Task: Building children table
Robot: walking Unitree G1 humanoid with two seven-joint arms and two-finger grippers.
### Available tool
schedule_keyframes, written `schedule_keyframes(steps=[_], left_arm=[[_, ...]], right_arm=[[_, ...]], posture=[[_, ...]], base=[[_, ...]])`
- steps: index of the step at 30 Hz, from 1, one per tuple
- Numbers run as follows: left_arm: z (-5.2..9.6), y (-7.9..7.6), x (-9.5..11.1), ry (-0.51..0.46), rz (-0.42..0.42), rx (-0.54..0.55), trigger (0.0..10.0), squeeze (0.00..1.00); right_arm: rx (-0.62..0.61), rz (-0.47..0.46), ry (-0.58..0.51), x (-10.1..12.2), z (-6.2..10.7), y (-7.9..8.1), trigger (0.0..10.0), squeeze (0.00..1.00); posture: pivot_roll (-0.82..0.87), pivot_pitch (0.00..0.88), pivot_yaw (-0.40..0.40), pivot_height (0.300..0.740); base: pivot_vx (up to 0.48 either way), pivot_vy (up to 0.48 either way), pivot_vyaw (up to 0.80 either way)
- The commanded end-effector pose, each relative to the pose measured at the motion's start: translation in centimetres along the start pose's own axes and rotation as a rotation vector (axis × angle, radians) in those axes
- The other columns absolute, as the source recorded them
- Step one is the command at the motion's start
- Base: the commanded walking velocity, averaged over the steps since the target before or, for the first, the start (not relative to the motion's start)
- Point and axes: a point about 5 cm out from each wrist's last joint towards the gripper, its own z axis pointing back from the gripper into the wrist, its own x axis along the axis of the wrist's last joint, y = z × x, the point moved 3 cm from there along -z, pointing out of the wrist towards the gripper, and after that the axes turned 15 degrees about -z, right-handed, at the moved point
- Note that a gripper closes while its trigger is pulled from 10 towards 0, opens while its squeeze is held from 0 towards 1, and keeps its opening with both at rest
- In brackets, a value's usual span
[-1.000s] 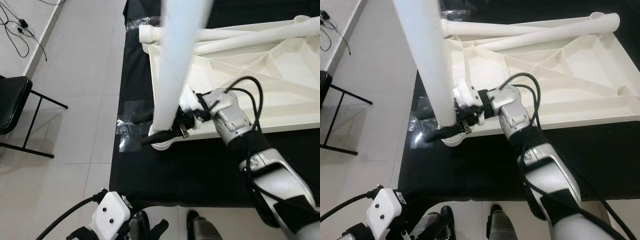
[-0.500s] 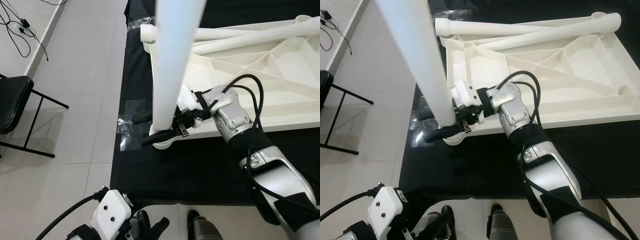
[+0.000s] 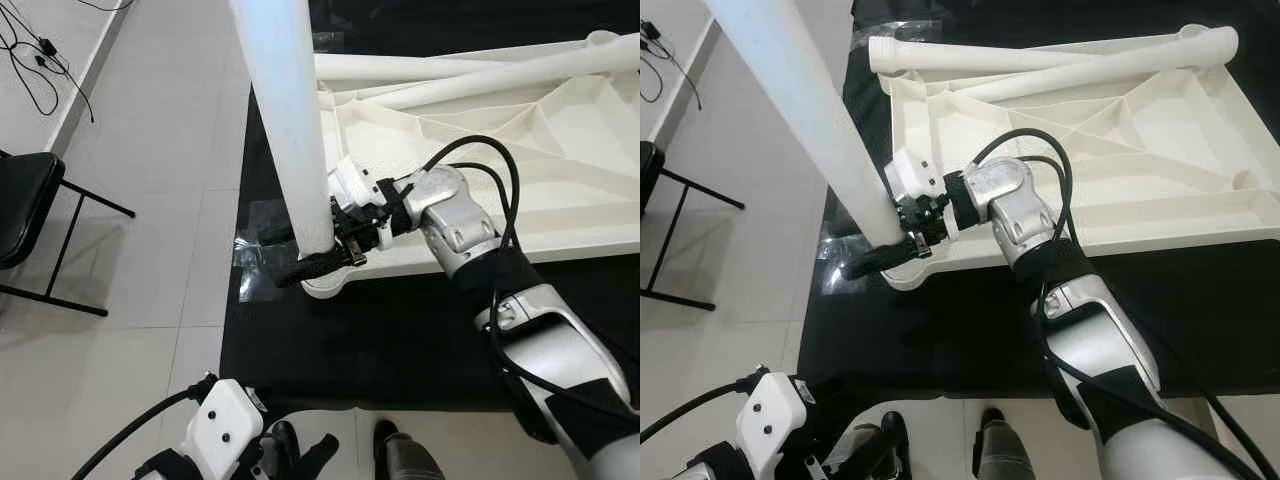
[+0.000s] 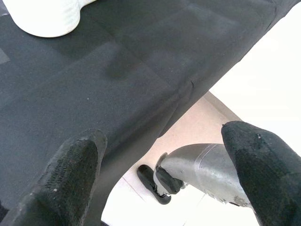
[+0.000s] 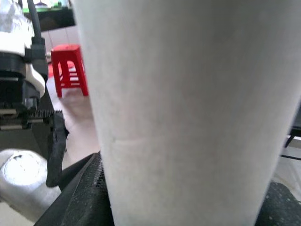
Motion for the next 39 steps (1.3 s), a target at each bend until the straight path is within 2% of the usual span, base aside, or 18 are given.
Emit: schedule_keyframes(steps=[1,10,19,20,21,22,23,24,25,26,27,29,34,39], left_arm=[[0.1,-0.6,-0.2,0.014,0.025,-0.02,10.0,0.0],[0.1,-0.6,-0.2,0.016,0.026,-0.023,10.0,0.0],[0.1,-0.6,-0.3,0.017,0.024,-0.029,10.0,0.0],[0.1,-0.6,-0.3,0.018,0.023,-0.029,10.0,0.0],[0.1,-0.6,-0.4,0.02,0.021,-0.028,10.0,0.0],[0.1,-0.6,-0.4,0.02,0.021,-0.028,10.0,0.0],[0.1,-0.6,-0.4,0.021,0.02,-0.026,10.0,0.0],[0.2,-0.6,-0.4,0.022,0.019,-0.023,10.0,0.0],[0.2,-0.6,-0.4,0.022,0.019,-0.023,10.0,0.0],[0.2,-0.6,-0.4,0.023,0.018,-0.021,10.0,0.0],[0.2,-0.5,-0.5,0.022,0.016,-0.017,10.0,0.0],[0.1,-0.1,-0.6,0.022,0.013,-0.005,10.0,0.0],[0.0,0.2,-0.8,0.025,0.001,-0.002,10.0,0.0],[-0.1,1.2,-1.0,0.026,-0.016,0.024,10.0,0.0]], right_arm=[[-0.069,-0.238,0.113,-6.3,-0.2,0.3,10.0,0.0],[-0.147,-0.276,0.065,-6.9,-0.2,0.2,10.0,0.0],[-0.26,-0.258,0.003,-7.2,0.3,0.8,10.0,0.0],[-0.329,-0.273,-0.013,-7.5,-0.1,1.2,10.0,0.0],[-0.459,-0.274,-0.025,-8.0,-0.9,1.9,10.0,0.0],[-0.459,-0.274,-0.025,-8.0,-0.9,1.9,10.0,0.0],[-0.652,-0.272,-0.057,-8.2,-1.6,2.5,10.0,0.0],[-0.853,-0.334,-0.098,-8.5,-1.6,3.2,10.0,0.0],[-0.853,-0.334,-0.098,-8.5,-1.6,3.2,10.0,0.0],[-0.985,-0.386,-0.12,-8.8,-1.3,3.8,10.0,0.0],[-1.034,-0.409,-0.112,-9.3,-2.0,5.5,10.0,0.0],[-1.05,-0.381,-0.131,-8.7,-3.6,6.5,10.0,0.0],[-1.08,-0.377,-0.152,-8.7,-3.7,5.8,10.0,0.0],[-1.129,-0.422,-0.182,-9.0,-3.5,5.4,10.0,0.0]], posture=[[0.12,0.399,0.04,0.74],[0.12,0.402,0.043,0.74],[0.11,0.4,0.047,0.74],[0.1,0.399,0.021,0.74],[0.1,0.395,0.012,0.74],[0.1,0.395,0.012,0.74],[0.1,0.393,0.009,0.74],[0.1,0.392,0.013,0.74],[0.1,0.392,0.013,0.74],[0.1,0.392,0.013,0.74],[0.1,0.393,0.025,0.74],[0.08,0.378,0.052,0.74],[0.09,0.348,0.051,0.74],[0.09,0.323,0.051,0.74]], base=[[0.0,0.0,0.0],[0.0,0.0,0.0],[0.0,0.0,0.0],[0.0,0.0,0.0],[0.0,0.0,0.0],[0.0,0.0,0.0],[0.0,0.0,0.0],[0.0,0.0,0.0],[0.0,0.0,0.0],[0.0,0.0,0.0],[0.0,0.0,0.0],[0.0,0.0,0.0],[0.0,0.0,0.0],[0.0,0.0,0.0]])
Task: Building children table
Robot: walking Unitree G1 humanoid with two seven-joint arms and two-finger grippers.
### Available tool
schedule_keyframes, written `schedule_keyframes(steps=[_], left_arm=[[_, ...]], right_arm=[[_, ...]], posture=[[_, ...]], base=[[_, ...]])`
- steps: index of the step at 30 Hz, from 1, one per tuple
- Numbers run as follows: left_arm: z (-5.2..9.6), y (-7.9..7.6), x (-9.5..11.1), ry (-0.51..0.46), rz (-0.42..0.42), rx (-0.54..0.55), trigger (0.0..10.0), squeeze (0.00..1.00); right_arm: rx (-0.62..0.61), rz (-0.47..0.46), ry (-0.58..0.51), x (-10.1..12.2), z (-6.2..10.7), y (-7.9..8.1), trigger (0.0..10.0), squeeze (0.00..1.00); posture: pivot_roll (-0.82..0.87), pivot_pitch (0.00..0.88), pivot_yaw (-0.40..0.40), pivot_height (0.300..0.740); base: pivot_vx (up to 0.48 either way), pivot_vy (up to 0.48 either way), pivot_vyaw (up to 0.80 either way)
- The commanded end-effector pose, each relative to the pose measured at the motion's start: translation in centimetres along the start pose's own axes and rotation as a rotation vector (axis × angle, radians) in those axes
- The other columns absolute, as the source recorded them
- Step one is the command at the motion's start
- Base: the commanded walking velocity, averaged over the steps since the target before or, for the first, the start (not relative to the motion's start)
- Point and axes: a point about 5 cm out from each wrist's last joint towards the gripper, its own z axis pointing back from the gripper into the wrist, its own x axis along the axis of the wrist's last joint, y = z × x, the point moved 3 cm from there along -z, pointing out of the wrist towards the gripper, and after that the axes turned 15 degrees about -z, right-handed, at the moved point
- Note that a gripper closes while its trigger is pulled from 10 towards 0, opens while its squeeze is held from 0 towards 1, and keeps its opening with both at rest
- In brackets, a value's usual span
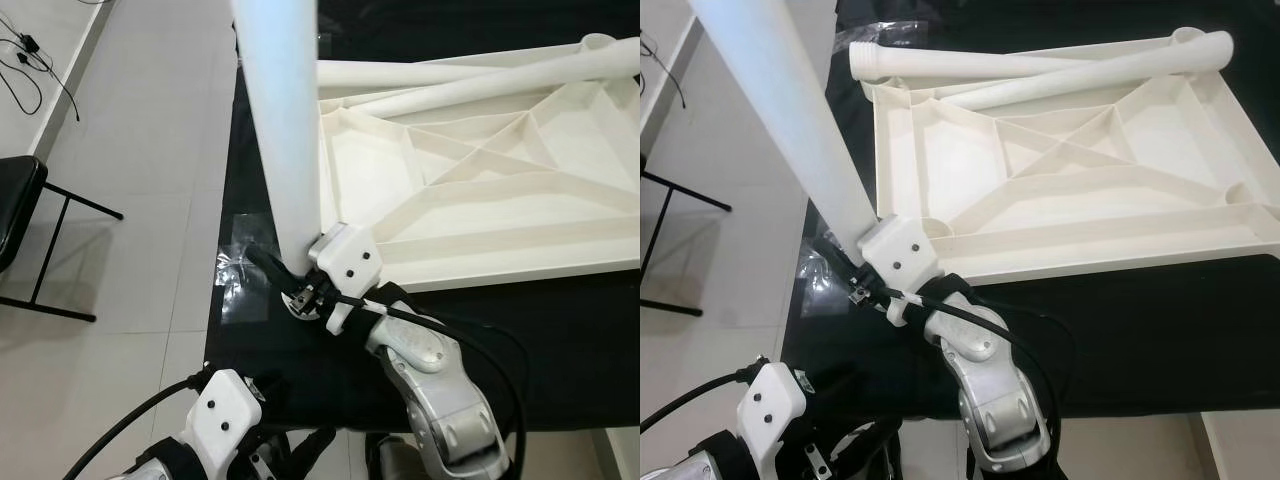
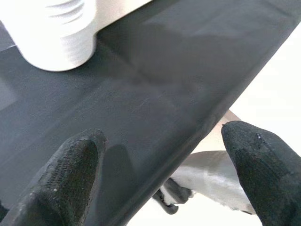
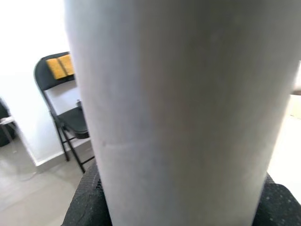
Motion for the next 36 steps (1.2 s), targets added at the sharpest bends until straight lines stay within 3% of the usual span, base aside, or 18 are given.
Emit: schedule_keyframes(steps=[1,4,6,7,8,10,11,13,14,16,19,20,25,26,28,29,32,36], left_arm=[[0.3,0.6,-0.7,0.029,0.003,0.025,10.0,0.0],[0.6,1.5,-0.7,0.029,-0.004,0.055,10.0,0.0],[1.4,3.6,-0.1,0.012,-0.012,0.122,10.0,0.0],[1.4,3.6,-0.1,0.012,-0.012,0.122,10.0,0.0],[2.4,5.9,1.6,-0.053,-0.016,0.178,10.0,0.0],[2.4,5.9,1.6,-0.053,-0.016,0.178,10.0,0.0],[2.7,6.8,2.3,-0.088,-0.014,0.185,10.0,1.0],[3.6,8.4,5.1,-0.19,-0.037,0.129,10.0,1.0],[3.9,9.9,7.0,-0.25,-0.081,0.11,10.0,1.0],[3.9,9.9,7.0,-0.25,-0.081,0.11,10.0,1.0],[4.0,13.8,12.6,-0.394,-0.199,0.056,10.0,1.0],[4.0,13.8,12.6,-0.394,-0.199,0.056,10.0,1.0],[1.9,15.8,16.3,-0.479,-0.243,-0.036,10.0,1.0],[0.7,16.3,17.5,-0.505,-0.241,-0.089,10.0,0.24],[0.0,16.5,18.3,-0.519,-0.231,-0.128,10.0,0.24],[-1.3,16.5,19.3,-0.527,-0.213,-0.202,10.0,0.0],[-2.0,16.4,19.5,-0.53,-0.195,-0.237,10.0,0.0],[-3.8,15.8,20.2,-0.502,-0.152,-0.381,10.0,0.0]], right_arm=[[-0.191,-0.155,0.263,-6.4,1.7,-2.6,10.0,0.0],[-0.213,-0.158,0.256,-6.3,1.8,-2.7,10.0,0.0],[-0.256,-0.155,0.246,-5.9,2.0,-2.6,10.0,0.0],[-0.256,-0.155,0.246,-5.9,2.0,-2.6,10.0,0.0],[-0.27,-0.16,0.24,-5.8,1.9,-2.5,10.0,0.0],[-0.27,-0.16,0.24,-5.8,1.9,-2.5,10.0,0.0],[-0.273,-0.161,0.239,-5.8,1.8,-2.5,10.0,0.0],[-0.276,-0.165,0.239,-6.0,1.5,-2.5,10.0,0.0],[-0.276,-0.167,0.237,-6.0,1.3,-2.4,10.0,0.0],[-0.276,-0.167,0.237,-6.0,1.3,-2.4,10.0,0.0],[-0.277,-0.171,0.224,-6.2,0.8,-2.3,10.0,0.0],[-0.277,-0.171,0.224,-6.2,0.8,-2.3,10.0,0.0],[-0.281,-0.175,0.217,-6.2,0.4,-2.2,10.0,0.0],[-0.284,-0.18,0.213,-6.2,0.3,-2.1,10.0,0.0],[-0.286,-0.184,0.211,-6.1,0.2,-2.0,10.0,0.0],[-0.288,-0.188,0.204,-6.0,0.1,-2.0,10.0,0.0],[-0.287,-0.188,0.202,-5.9,0.1,-1.9,10.0,0.0],[-0.275,-0.182,0.195,-5.8,0.0,-1.7,10.0,0.0]], posture=[[0.09,0.312,0.052,0.74],[0.09,0.303,0.054,0.74],[0.09,0.286,0.058,0.74],[0.09,0.286,0.058,0.74],[0.1,0.275,0.061,0.74],[0.1,0.275,0.061,0.74],[0.1,0.266,0.063,0.74],[0.1,0.257,0.066,0.74],[0.1,0.246,0.072,0.74],[0.1,0.246,0.072,0.74],[0.1,0.226,0.086,0.74],[0.1,0.226,0.086,0.74],[0.1,0.218,0.097,0.74],[0.1,0.219,0.11,0.74],[0.1,0.219,0.11,0.74],[0.09,0.223,0.116,0.74],[0.09,0.224,0.117,0.74],[0.09,0.233,0.12,0.74]], base=[[0.0,0.0,0.0],[0.0,0.0,0.0],[0.0,0.0,0.0],[0.0,0.0,0.0],[0.0,0.0,0.0],[0.0,0.0,0.0],[0.0,0.0,0.0],[0.0,0.0,0.0],[0.0,0.0,0.0],[0.0,0.0,0.0],[0.0,0.0,0.0],[0.0,0.0,0.0],[0.0,0.0,0.0],[0.0,0.0,0.0],[0.0,0.0,0.0],[0.0,0.0,0.0],[0.0,0.0,0.0],[0.0,0.0,0.0]])
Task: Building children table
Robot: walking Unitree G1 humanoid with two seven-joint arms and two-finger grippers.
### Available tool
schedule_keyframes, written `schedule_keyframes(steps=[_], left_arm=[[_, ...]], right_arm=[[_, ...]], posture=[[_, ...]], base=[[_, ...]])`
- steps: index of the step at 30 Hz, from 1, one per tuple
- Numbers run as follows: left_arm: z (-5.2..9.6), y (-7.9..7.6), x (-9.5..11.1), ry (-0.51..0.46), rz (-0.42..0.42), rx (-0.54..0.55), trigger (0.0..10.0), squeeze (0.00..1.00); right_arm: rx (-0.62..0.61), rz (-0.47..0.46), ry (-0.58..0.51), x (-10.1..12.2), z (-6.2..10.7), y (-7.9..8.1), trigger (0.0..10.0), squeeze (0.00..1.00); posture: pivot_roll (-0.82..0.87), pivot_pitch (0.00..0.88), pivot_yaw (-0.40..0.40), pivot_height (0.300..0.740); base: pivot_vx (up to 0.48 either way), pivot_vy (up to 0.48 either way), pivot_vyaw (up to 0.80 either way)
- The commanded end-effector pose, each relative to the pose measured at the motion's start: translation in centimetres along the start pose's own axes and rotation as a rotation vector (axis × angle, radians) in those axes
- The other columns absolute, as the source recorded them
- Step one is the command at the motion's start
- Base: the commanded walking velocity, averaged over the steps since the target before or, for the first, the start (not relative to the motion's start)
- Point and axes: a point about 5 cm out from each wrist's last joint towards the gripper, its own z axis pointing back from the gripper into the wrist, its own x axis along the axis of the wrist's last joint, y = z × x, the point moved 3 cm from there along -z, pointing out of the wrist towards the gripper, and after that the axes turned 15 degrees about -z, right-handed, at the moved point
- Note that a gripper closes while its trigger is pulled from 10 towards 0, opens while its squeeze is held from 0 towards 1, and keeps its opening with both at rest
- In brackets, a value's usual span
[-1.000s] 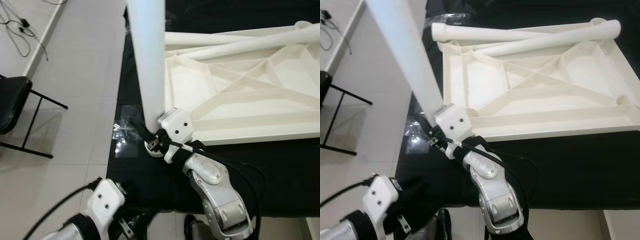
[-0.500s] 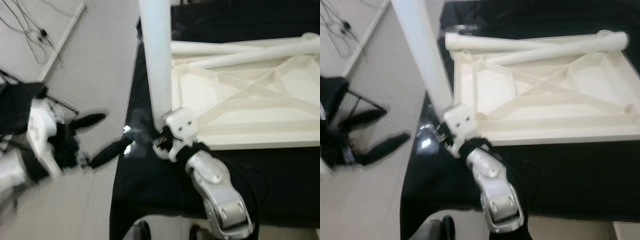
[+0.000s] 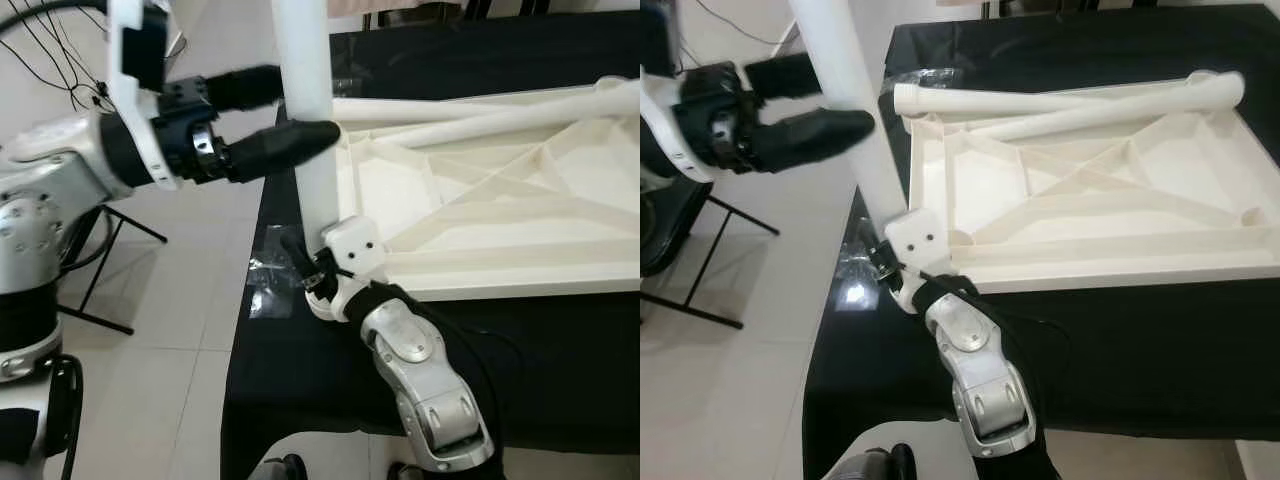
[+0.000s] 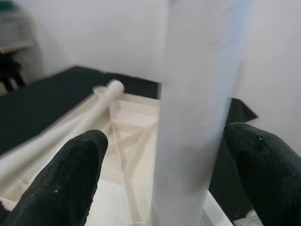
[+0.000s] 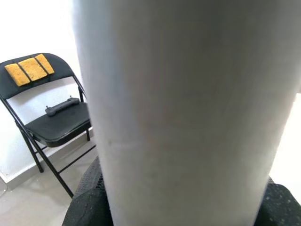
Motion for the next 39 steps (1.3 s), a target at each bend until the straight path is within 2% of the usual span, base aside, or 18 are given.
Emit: schedule_keyframes(steps=[1,6,7,8,10,11,14,15,21,25,27,29,33,34,35,37,38,39], left_arm=[[-0.5,-0.3,-0.1,0.002,0.027,-0.058,10.0,0.0],[-2.1,0.2,-0.7,0.008,0.062,-0.101,10.0,0.0],[-2.8,0.4,-0.9,0.009,0.073,-0.115,10.0,0.0],[-2.8,0.4,-0.9,0.009,0.073,-0.115,10.0,0.0],[-3.9,0.1,-1.1,-0.004,0.09,-0.149,10.0,0.0],[-4.2,-0.1,-1.1,-0.011,0.101,-0.166,8.1,0.0],[-4.3,-0.4,-1.1,-0.016,0.107,-0.18,8.1,0.0],[-4.3,-0.9,-1.2,-0.015,0.108,-0.197,0.0,0.0],[-4.1,-2.6,-1.1,-0.01,0.074,-0.261,0.0,0.0],[-4.0,-3.0,-1.1,-0.009,0.065,-0.268,0.0,0.0],[-3.6,-3.9,-1.4,-0.009,0.061,-0.277,0.0,0.0],[-3.5,-4.3,-1.5,-0.009,0.06,-0.279,0.0,0.0],[-3.2,-5.5,-1.9,-0.017,0.075,-0.274,0.0,0.0],[-3.2,-5.8,-2.0,-0.018,0.076,-0.276,0.0,0.0],[-3.2,-5.8,-2.0,-0.018,0.076,-0.276,0.0,0.0],[-3.1,-6.3,-2.2,-0.02,0.079,-0.278,0.0,0.0],[-3.1,-6.3,-2.2,-0.02,0.079,-0.278,0.0,0.0],[-3.0,-6.5,-2.3,-0.022,0.08,-0.276,0.0,0.0]], right_arm=[[-0.03,-0.097,0.155,-3.9,0.4,0.3,10.0,0.0],[-0.023,-0.094,0.151,-3.8,0.3,0.5,10.0,0.0],[-0.022,-0.094,0.149,-3.8,0.3,0.5,10.0,0.0],[-0.022,-0.094,0.149,-3.8,0.3,0.5,10.0,0.0],[-0.018,-0.096,0.147,-3.8,0.3,0.6,10.0,0.0],[-0.017,-0.097,0.146,-3.7,0.3,0.7,10.0,0.0],[-0.016,-0.098,0.146,-3.7,0.3,0.7,10.0,0.0],[-0.017,-0.1,0.145,-3.7,0.3,0.7,10.0,0.0],[-0.014,-0.105,0.14,-3.6,0.2,0.6,10.0,0.0],[-0.011,-0.106,0.138,-3.6,0.2,0.7,10.0,0.0],[-0.003,-0.111,0.135,-3.4,0.1,0.6,10.0,0.0],[-0.001,-0.113,0.134,-3.4,0.1,0.6,10.0,0.0],[0.07,-0.118,0.13,-2.9,-0.1,1.0,10.0,0.0],[0.12,-0.113,0.128,-2.7,-0.2,1.2,10.0,1.0],[0.12,-0.113,0.128,-2.7,-0.2,1.2,10.0,1.0],[0.225,-0.123,0.114,-1.9,-0.7,1.2,10.0,1.0],[0.225,-0.123,0.114,-1.9,-0.7,1.2,10.0,1.0],[0.303,-0.1,0.114,-1.5,-0.9,1.2,10.0,1.0]], posture=[[0.09,0.233,0.12,0.74],[0.09,0.24,0.122,0.74],[0.08,0.245,0.125,0.74],[0.08,0.245,0.125,0.74],[0.08,0.248,0.123,0.74],[0.08,0.25,0.124,0.74],[0.08,0.25,0.124,0.74],[0.08,0.251,0.125,0.74],[0.08,0.251,0.12,0.74],[0.08,0.251,0.119,0.74],[0.08,0.252,0.114,0.74],[0.08,0.252,0.114,0.74],[0.08,0.252,0.113,0.74],[0.08,0.252,0.112,0.74],[0.08,0.252,0.112,0.74],[0.07,0.251,0.112,0.74],[0.07,0.251,0.112,0.74],[0.07,0.248,0.111,0.74]], base=[[0.0,0.0,0.0],[0.0,0.0,0.0],[0.0,0.0,0.0],[0.0,0.0,0.0],[0.0,0.0,0.0],[0.0,0.0,0.0],[0.0,0.0,0.0],[0.0,0.0,0.0],[0.0,0.0,0.0],[0.0,0.0,0.0],[0.0,0.0,0.0],[0.0,0.0,0.0],[0.0,0.0,0.0],[0.0,0.0,0.0],[0.0,0.0,0.0],[0.0,0.0,0.0],[0.0,0.0,0.0],[0.0,0.0,0.0]])
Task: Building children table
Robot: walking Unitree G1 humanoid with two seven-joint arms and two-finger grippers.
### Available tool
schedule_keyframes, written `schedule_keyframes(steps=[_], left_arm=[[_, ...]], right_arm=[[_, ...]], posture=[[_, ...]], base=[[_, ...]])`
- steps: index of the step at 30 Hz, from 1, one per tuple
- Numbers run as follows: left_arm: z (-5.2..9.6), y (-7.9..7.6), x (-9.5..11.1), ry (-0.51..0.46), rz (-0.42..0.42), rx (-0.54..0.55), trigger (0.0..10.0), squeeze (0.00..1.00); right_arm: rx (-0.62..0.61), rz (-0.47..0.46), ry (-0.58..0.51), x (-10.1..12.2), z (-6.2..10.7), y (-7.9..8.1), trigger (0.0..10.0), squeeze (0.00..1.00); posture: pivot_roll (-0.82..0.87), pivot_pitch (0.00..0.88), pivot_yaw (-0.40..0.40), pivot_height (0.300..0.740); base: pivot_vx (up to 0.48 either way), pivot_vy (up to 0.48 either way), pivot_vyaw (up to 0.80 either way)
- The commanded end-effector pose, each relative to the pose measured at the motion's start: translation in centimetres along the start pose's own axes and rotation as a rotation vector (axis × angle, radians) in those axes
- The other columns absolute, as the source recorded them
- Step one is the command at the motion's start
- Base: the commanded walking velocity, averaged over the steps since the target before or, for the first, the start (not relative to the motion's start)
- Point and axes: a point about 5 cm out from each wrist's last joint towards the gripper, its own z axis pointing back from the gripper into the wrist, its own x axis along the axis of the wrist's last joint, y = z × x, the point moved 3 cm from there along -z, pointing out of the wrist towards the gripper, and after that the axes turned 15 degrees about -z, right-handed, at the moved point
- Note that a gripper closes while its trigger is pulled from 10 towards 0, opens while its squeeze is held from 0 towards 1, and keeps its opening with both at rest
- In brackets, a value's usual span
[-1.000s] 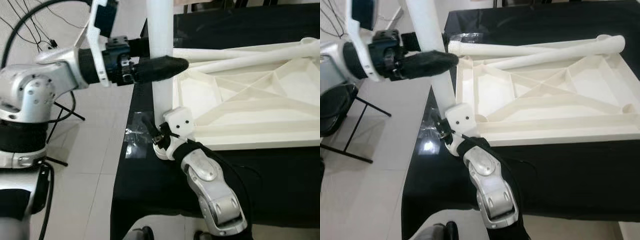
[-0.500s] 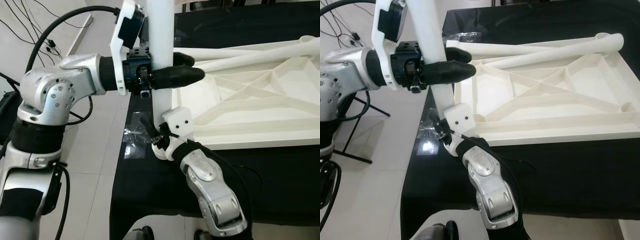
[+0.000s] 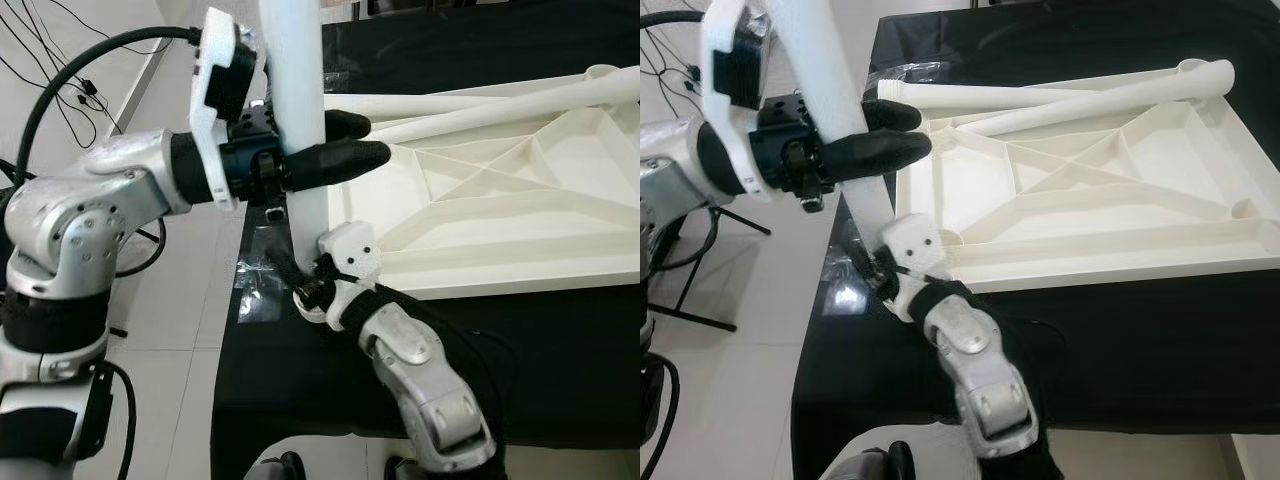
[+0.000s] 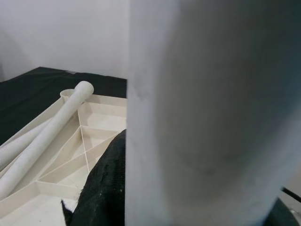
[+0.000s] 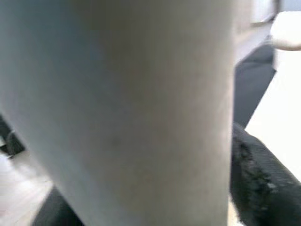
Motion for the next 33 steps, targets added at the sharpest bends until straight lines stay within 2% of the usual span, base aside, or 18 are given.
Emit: schedule_keyframes(steps=[1,2,4,5,6,7,12,13,15,17,18,19,20,24,33], left_arm=[[-1.1,-3.0,-1.4,-0.003,0.118,-0.155,0.0,0.0],[-1.0,-3.1,-1.5,-0.005,0.12,-0.153,0.0,0.0],[-1.0,-3.1,-1.5,-0.005,0.12,-0.153,0.0,0.0],[-0.9,-3.2,-1.5,-0.006,0.122,-0.146,0.0,0.0],[-0.9,-3.2,-1.5,-0.006,0.122,-0.146,0.0,0.0],[-0.8,-3.2,-1.6,-0.008,0.123,-0.137,0.0,0.0],[-0.7,-3.3,-1.7,-0.014,0.13,-0.113,0.0,0.0],[-0.5,-3.3,-1.8,-0.015,0.134,-0.097,0.0,0.0],[-0.5,-3.3,-1.8,-0.015,0.134,-0.097,0.0,0.0],[-0.2,-3.5,-2.1,-0.019,0.142,-0.067,0.0,0.0],[-0.2,-3.5,-2.1,-0.019,0.142,-0.067,0.0,0.0],[-0.1,-3.6,-2.1,-0.021,0.144,-0.056,0.0,0.0],[0.0,-3.7,-2.2,-0.023,0.146,-0.048,0.0,0.0],[0.0,-3.7,-2.3,-0.028,0.149,-0.036,0.0,0.0],[-0.1,-3.6,-2.4,-0.031,0.152,-0.03,0.0,0.0]], right_arm=[[0.158,0.011,0.061,-0.3,-0.7,0.3,10.0,1.0],[0.215,0.042,0.072,0.1,-0.7,0.0,10.0,1.0],[0.215,0.042,0.072,0.1,-0.7,0.0,10.0,1.0],[0.285,0.096,0.083,0.7,-0.7,-0.3,10.0,0.56],[0.285,0.096,0.083,0.7,-0.7,-0.3,10.0,0.56],[0.342,0.132,0.087,1.6,-0.8,-0.9,10.0,0.0],[0.427,0.172,0.076,3.5,-1.2,-1.9,10.0,0.0],[0.477,0.188,0.066,4.5,-1.6,-2.3,10.0,0.0],[0.477,0.188,0.066,4.5,-1.6,-2.3,10.0,0.0],[0.587,0.185,0.067,5.8,-1.9,-2.6,10.0,0.0],[0.587,0.185,0.067,5.8,-1.9,-2.6,10.0,0.0],[0.641,0.177,0.074,6.1,-1.9,-2.5,10.0,0.0],[0.677,0.167,0.078,6.3,-1.9,-2.5,0.0,0.0],[0.739,0.15,0.088,6.7,-2.1,-2.5,0.0,0.0],[0.759,0.161,0.12,6.3,-2.6,-3.2,0.0,0.0]], posture=[[0.07,0.247,0.111,0.74],[0.07,0.247,0.111,0.74],[0.07,0.247,0.111,0.74],[0.06,0.245,0.111,0.74],[0.06,0.245,0.111,0.74],[0.06,0.243,0.112,0.74],[0.06,0.238,0.106,0.74],[0.06,0.235,0.101,0.74],[0.06,0.235,0.101,0.74],[0.06,0.233,0.092,0.74],[0.06,0.233,0.092,0.74],[0.06,0.233,0.092,0.74],[0.06,0.232,0.088,0.74],[0.05,0.23,0.087,0.74],[0.05,0.233,0.091,0.74]], base=[[0.0,0.0,0.0],[0.0,0.0,0.0],[0.0,0.0,0.0],[0.0,0.0,0.0],[0.0,0.0,0.0],[0.0,0.0,0.0],[0.0,0.0,0.0],[0.0,0.0,0.0],[0.0,0.0,0.0],[0.0,0.0,0.0],[0.0,0.0,0.0],[0.0,0.0,0.0],[0.0,0.0,0.0],[0.0,0.0,0.0],[0.0,0.0,0.0]])
